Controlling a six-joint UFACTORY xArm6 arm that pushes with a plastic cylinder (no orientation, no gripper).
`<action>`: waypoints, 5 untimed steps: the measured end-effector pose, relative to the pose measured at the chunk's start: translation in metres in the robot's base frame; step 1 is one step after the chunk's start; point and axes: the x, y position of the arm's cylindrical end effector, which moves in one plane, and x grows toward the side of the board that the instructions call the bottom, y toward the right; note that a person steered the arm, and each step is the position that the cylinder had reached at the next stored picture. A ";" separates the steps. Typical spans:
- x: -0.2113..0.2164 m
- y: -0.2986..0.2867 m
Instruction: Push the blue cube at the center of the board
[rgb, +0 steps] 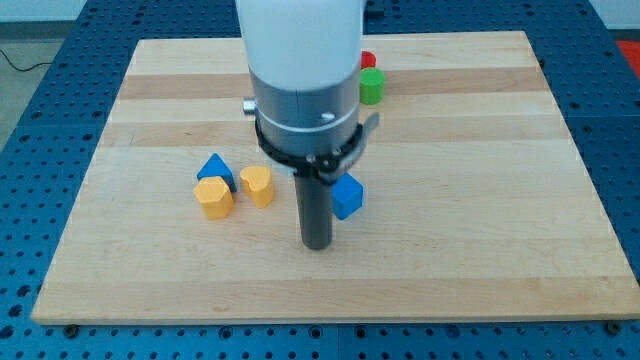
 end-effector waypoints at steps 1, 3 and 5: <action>0.000 0.028; -0.079 0.011; -0.118 0.005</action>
